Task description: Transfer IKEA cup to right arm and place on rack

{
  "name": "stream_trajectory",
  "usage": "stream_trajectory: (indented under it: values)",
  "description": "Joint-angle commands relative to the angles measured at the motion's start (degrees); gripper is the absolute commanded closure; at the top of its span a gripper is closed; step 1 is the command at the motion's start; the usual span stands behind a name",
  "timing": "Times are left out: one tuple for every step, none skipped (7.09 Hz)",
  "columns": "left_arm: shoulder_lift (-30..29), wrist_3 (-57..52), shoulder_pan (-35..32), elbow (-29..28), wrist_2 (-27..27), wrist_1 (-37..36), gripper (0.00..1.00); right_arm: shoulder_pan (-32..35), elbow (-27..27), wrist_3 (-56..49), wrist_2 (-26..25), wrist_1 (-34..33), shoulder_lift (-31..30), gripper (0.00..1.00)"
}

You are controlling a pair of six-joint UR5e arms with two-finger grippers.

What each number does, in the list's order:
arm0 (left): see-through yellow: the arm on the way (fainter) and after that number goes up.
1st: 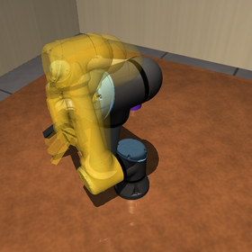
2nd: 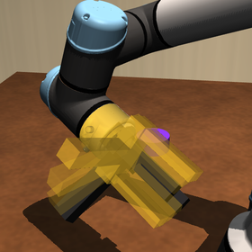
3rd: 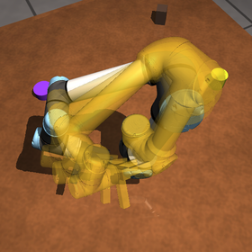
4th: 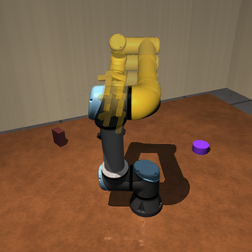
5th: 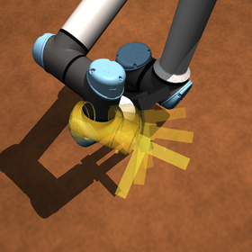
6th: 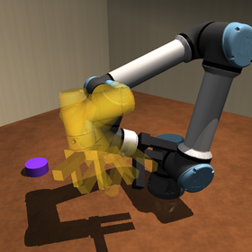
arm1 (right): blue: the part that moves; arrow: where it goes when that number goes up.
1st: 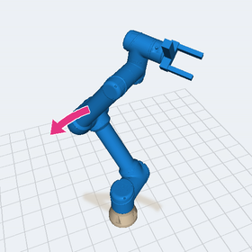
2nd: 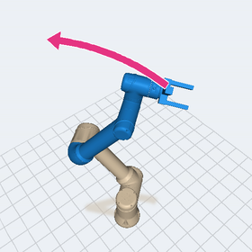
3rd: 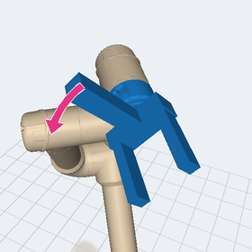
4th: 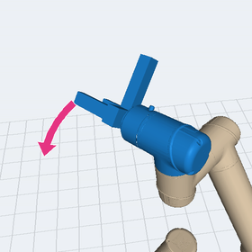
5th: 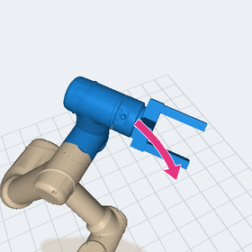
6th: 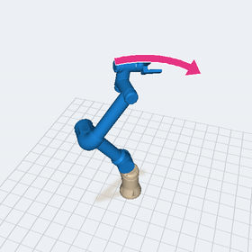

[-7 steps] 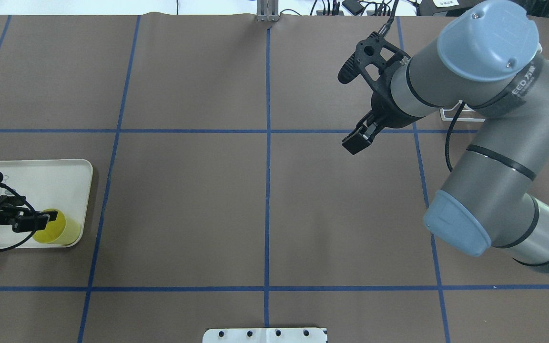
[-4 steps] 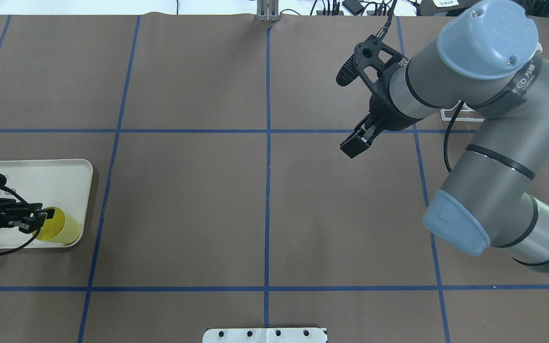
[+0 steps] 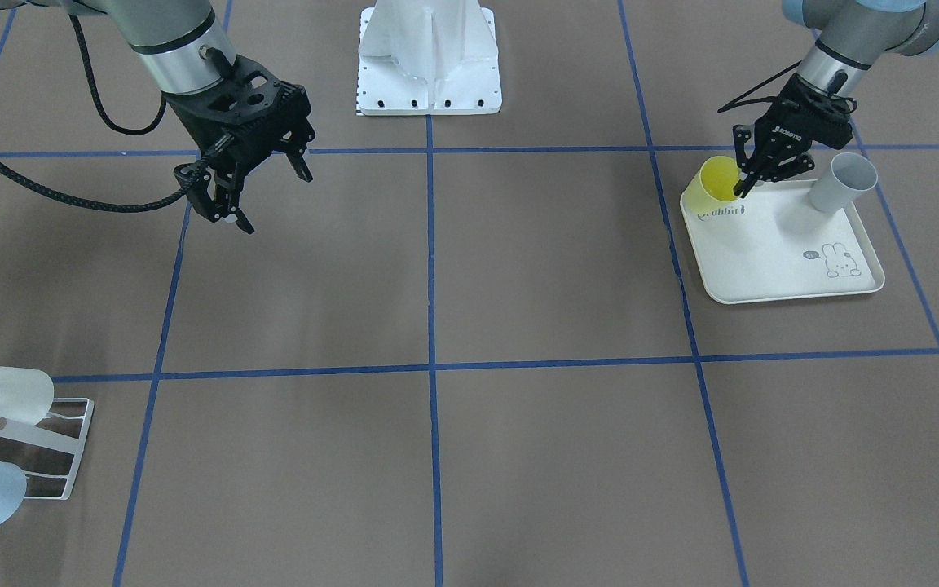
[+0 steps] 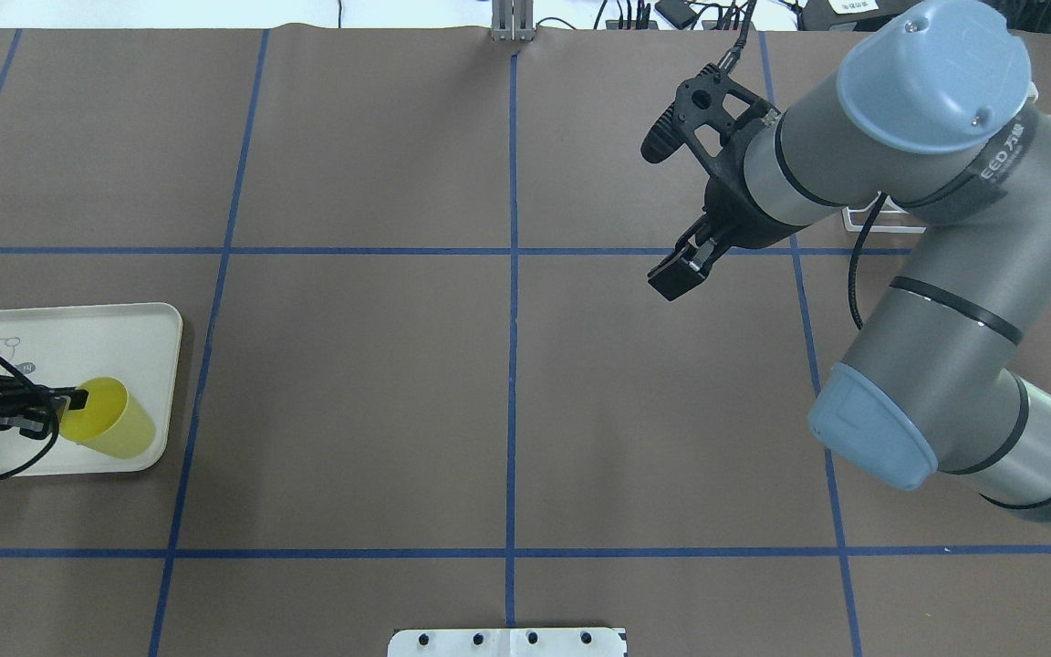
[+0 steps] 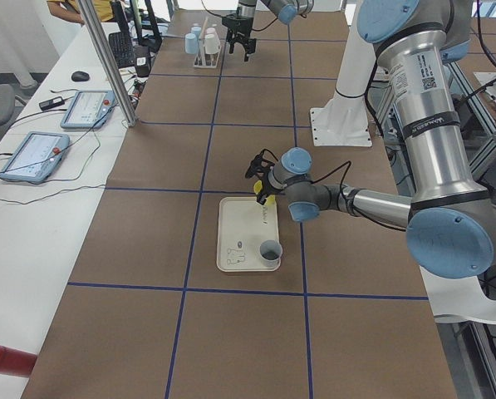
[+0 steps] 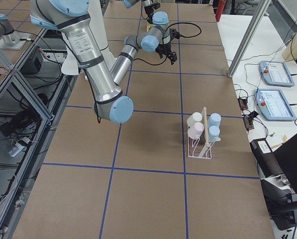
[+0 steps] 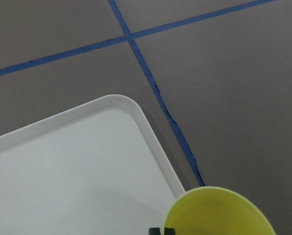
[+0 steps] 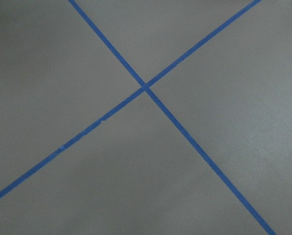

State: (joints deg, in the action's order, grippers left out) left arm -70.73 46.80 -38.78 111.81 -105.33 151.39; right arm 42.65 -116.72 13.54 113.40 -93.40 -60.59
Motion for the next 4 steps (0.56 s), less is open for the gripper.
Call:
stream_trajectory:
  values:
    - [-0.89,-2.58,-7.43,3.14,-5.49,-0.40,1.00,-0.11,0.52,2.09,-0.11,3.03,-0.06,0.00]
    - [-4.12,-1.02,-7.36,4.63,-6.37,-2.31,1.00,-0.19,2.70,2.80,-0.11,9.83,-0.49,0.00]
    - [-9.28,5.26,-7.36,4.74,-9.60,-3.55,1.00,-1.07,6.12,5.07,-0.11,18.86,-1.02,0.00]
    - [-14.99,14.46,-7.19,4.65,-12.85,-3.56,1.00,-2.90,8.76,8.92,-0.46,26.79,-1.11,0.00]
